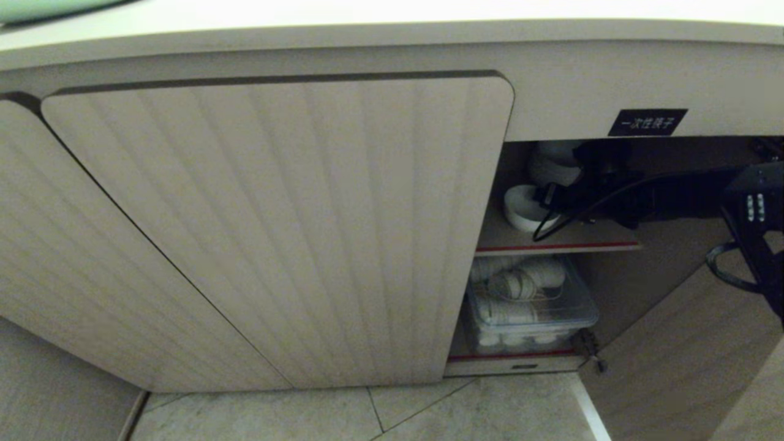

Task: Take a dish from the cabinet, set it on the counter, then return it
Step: Take the bowl from the cabinet

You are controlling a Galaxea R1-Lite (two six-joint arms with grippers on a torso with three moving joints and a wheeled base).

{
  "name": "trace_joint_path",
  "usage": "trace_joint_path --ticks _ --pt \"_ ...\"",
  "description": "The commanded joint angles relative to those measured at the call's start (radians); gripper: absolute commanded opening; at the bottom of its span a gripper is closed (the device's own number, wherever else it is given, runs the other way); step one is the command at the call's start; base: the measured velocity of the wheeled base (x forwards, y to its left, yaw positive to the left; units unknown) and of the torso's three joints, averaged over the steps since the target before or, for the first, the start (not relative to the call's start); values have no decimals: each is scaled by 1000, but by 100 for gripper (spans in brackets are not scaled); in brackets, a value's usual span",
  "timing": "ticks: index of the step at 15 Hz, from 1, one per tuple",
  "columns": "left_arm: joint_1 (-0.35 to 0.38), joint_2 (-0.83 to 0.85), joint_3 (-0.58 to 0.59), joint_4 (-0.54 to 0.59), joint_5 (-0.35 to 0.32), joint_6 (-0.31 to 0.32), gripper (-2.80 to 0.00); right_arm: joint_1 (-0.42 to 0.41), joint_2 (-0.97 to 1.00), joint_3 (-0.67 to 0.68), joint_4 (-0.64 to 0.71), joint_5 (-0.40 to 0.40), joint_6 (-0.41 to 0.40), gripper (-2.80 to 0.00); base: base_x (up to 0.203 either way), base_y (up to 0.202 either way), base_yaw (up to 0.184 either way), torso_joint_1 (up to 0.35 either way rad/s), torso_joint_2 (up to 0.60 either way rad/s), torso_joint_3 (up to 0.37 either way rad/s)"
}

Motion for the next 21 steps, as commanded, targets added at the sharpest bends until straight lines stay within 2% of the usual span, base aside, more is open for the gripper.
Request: trace_joint_path --ticks 1,7,8,21 --pt "0 0 0 0 0 0 -280 0 -2 0 -1 -1 2 0 0 0 0 0 0 0" --pt "0 0 0 0 0 -1 -280 0 -2 0 0 -1 1 0 0 0 0 0 0 0" --pt "0 0 0 0 0 0 -280 0 -2 1 2 -1 1 -280 0 0 0 0 0 0" --pt "0 0 0 0 0 0 -280 0 -5 0 -1 0 2 -280 0 0 0 0 0 0"
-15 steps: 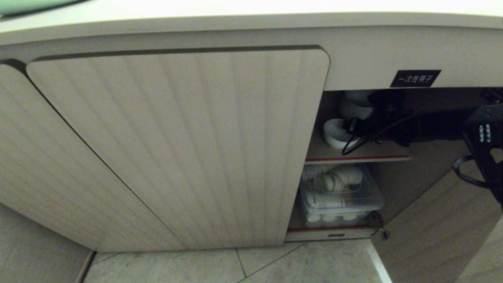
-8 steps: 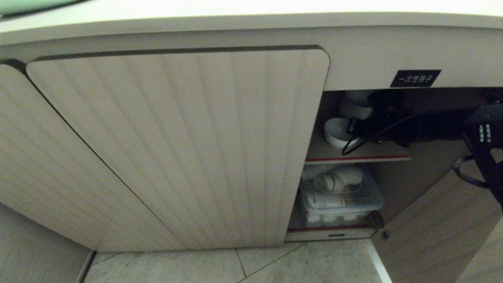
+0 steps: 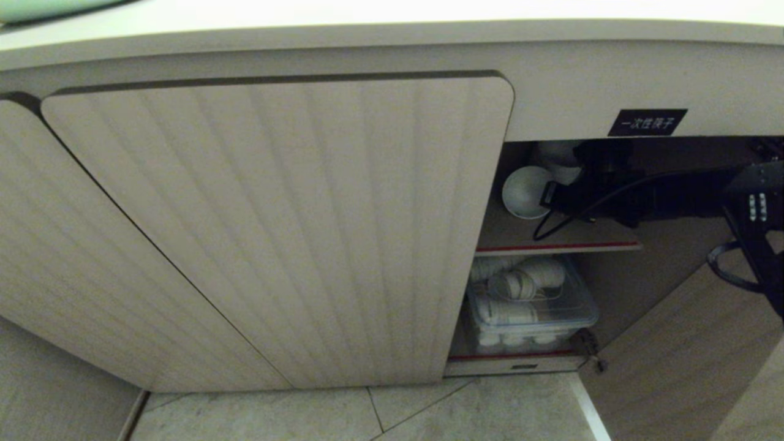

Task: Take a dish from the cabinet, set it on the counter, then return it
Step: Take the bowl from the cabinet

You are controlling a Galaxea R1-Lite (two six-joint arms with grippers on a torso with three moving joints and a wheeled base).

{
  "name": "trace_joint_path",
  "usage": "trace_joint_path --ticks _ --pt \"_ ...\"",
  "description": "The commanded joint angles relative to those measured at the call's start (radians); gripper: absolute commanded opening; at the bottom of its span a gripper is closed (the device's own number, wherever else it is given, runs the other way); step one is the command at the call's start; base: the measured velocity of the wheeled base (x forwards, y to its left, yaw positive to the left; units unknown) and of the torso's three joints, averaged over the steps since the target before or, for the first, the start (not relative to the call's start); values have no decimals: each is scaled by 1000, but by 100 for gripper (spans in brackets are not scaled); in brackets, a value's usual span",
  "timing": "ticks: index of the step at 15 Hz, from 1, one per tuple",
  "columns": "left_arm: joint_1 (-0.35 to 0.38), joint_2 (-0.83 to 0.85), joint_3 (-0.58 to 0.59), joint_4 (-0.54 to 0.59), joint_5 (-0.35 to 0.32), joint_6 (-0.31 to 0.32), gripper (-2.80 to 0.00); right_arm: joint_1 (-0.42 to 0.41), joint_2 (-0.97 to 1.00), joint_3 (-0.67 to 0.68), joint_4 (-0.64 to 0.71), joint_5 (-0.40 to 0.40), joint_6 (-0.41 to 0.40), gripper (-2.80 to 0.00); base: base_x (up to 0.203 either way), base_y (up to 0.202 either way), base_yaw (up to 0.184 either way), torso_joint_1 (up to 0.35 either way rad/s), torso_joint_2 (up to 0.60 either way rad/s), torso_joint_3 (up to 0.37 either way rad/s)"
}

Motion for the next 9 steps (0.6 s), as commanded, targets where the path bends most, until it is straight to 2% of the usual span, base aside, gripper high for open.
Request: trace_joint_path --ticks 1,5,7,9 --pt "0 0 0 0 0 0 -280 0 -3 1 1 -1 1 -280 0 0 0 0 0 0" --pt "0 0 0 0 0 -1 -280 2 -9 1 7 1 30 -280 0 0 0 0 0 0" --pt "0 0 0 0 0 -1 -280 4 -13 -10 18 0 131 -280 0 0 0 0 0 0" --pt "0 0 0 0 0 -2 -280 4 -19 -34 94 -9 257 -280 0 0 0 0 0 0"
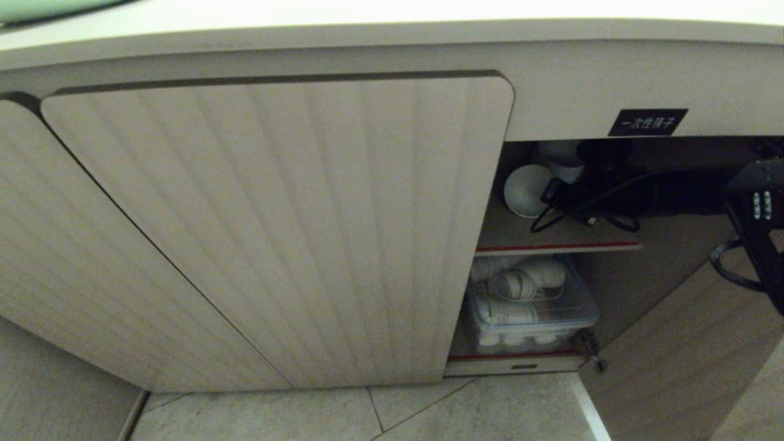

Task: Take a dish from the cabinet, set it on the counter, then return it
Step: Take the bowl from the cabinet

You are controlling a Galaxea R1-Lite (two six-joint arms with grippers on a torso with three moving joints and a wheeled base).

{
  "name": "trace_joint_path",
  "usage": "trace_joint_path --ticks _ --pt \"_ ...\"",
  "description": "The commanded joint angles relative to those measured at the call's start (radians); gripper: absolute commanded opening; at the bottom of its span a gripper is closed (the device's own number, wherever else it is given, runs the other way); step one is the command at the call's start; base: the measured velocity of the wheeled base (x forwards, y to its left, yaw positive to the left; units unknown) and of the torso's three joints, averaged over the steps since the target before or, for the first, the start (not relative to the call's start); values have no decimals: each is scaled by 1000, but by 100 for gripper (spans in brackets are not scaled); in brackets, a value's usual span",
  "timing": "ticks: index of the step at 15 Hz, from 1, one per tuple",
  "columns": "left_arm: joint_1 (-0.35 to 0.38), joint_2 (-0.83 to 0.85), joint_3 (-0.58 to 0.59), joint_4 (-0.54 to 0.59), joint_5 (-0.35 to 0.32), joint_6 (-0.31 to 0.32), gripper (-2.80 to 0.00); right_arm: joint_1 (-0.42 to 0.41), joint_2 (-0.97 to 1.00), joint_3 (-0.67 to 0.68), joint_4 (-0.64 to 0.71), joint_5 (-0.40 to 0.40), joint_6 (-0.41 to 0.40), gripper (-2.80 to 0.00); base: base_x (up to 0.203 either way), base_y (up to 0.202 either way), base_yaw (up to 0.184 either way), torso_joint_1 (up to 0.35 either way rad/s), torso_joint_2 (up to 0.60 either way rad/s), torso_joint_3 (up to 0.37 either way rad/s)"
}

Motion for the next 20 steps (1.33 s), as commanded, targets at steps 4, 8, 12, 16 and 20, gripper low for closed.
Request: trace_joint_path --ticks 4,8,12,16,20 --pt "0 0 0 0 0 1 -280 -2 -23 -70 182 14 275 -280 0 0 0 0 0 0" --pt "0 0 0 0 0 0 -280 -1 -52 -69 215 66 410 -280 0 0 0 0 0 0" --pt "0 0 0 0 0 1 -280 2 -75 -60 245 79 454 -280 0 0 0 0 0 0" --pt "0 0 0 0 0 1 -280 10 -100 -40 327 84 456 -280 0 0 0 0 0 0" --pt "0 0 0 0 0 0 -280 12 -121 -33 418 133 461 -280 0 0 0 0 0 0"
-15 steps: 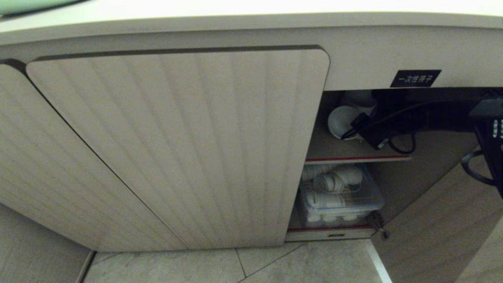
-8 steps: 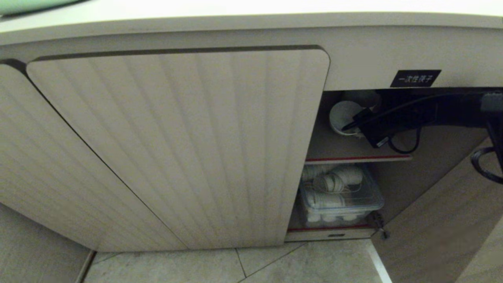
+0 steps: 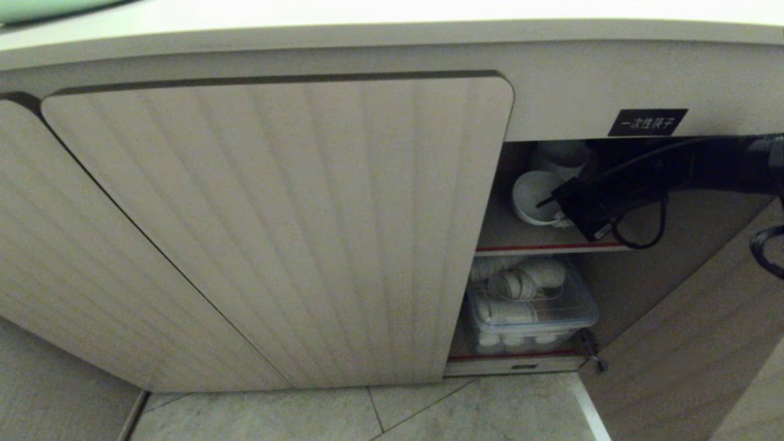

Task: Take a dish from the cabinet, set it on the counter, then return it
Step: Take the bowl from the cabinet

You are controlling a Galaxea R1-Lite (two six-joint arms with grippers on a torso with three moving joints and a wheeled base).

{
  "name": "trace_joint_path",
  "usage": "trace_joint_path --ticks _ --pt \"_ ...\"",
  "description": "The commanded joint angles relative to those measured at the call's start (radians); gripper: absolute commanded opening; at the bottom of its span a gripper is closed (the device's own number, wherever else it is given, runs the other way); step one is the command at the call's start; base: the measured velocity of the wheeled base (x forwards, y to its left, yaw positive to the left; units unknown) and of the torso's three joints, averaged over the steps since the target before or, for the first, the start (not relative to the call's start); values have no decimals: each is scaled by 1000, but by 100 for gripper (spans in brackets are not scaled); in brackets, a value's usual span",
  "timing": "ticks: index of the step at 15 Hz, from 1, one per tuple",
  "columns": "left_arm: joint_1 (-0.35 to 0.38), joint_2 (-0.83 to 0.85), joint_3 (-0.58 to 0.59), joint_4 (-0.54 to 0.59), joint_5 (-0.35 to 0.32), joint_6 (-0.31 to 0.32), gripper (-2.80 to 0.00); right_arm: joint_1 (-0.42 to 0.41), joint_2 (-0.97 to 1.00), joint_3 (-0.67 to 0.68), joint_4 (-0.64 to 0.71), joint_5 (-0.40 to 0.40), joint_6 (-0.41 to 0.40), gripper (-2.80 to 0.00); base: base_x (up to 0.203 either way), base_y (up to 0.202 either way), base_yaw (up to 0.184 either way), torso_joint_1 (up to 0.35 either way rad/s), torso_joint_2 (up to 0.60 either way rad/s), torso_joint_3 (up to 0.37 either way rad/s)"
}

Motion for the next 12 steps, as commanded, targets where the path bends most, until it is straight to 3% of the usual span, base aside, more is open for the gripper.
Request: trace_joint_path --ticks 1,6,12 --pt "0 0 0 0 0 -1 -280 0 -13 4 38 6 5 -280 0 0 0 0 0 0" --pt "0 0 0 0 0 -1 -280 -1 -31 3 173 63 5 -280 0 0 0 0 0 0" --pt "0 0 0 0 0 0 -280 -1 -74 22 237 126 4 -280 0 0 0 0 0 0"
